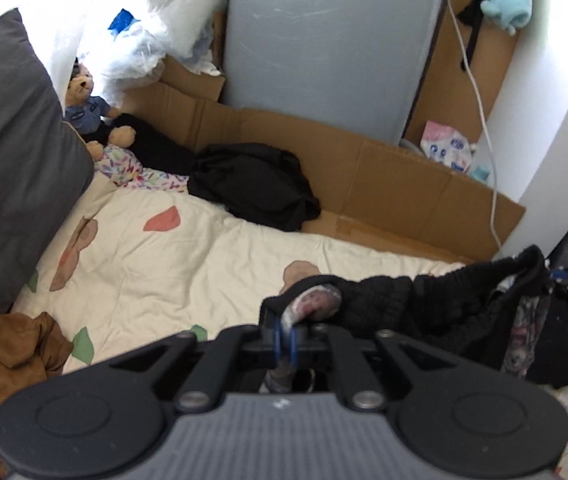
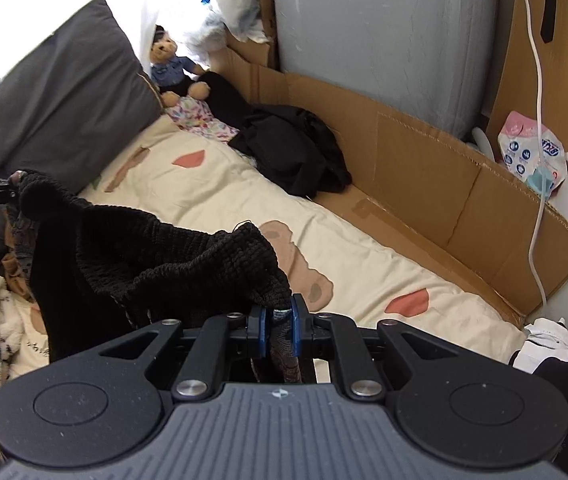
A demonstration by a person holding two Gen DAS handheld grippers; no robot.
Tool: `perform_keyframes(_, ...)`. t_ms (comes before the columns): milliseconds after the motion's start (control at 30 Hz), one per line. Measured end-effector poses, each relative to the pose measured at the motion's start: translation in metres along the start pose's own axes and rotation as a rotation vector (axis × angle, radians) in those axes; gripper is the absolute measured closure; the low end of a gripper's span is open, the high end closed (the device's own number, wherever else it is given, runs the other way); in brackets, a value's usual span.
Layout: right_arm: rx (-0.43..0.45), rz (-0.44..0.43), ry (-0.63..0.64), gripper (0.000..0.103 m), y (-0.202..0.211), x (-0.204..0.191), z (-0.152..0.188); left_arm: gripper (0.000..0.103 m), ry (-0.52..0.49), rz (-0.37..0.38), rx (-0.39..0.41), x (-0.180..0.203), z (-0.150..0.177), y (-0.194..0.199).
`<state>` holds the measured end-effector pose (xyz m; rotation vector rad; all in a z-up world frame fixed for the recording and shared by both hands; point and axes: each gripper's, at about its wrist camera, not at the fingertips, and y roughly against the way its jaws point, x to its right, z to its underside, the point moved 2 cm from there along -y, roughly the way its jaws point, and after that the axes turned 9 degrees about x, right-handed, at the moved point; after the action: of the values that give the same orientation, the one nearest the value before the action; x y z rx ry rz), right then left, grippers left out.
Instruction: Fold clothes
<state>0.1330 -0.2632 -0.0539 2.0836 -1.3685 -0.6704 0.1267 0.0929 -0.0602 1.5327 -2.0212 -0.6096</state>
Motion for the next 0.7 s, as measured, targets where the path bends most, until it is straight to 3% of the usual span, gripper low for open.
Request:
perform_keyframes(400, -0.054, 0.006, 0.097, 0.090, -0.054, -0.007, 0.009, 0.098, -0.031, -0.007, 0.009, -0.012, 0.007, -0.047)
perform_keyframes(700, -0.107, 0.010, 0.116, 0.090, -0.101, 0.005, 0.032, 0.098, -0.017, -0.013, -0.045, -0.031, 0.018, -0.095)
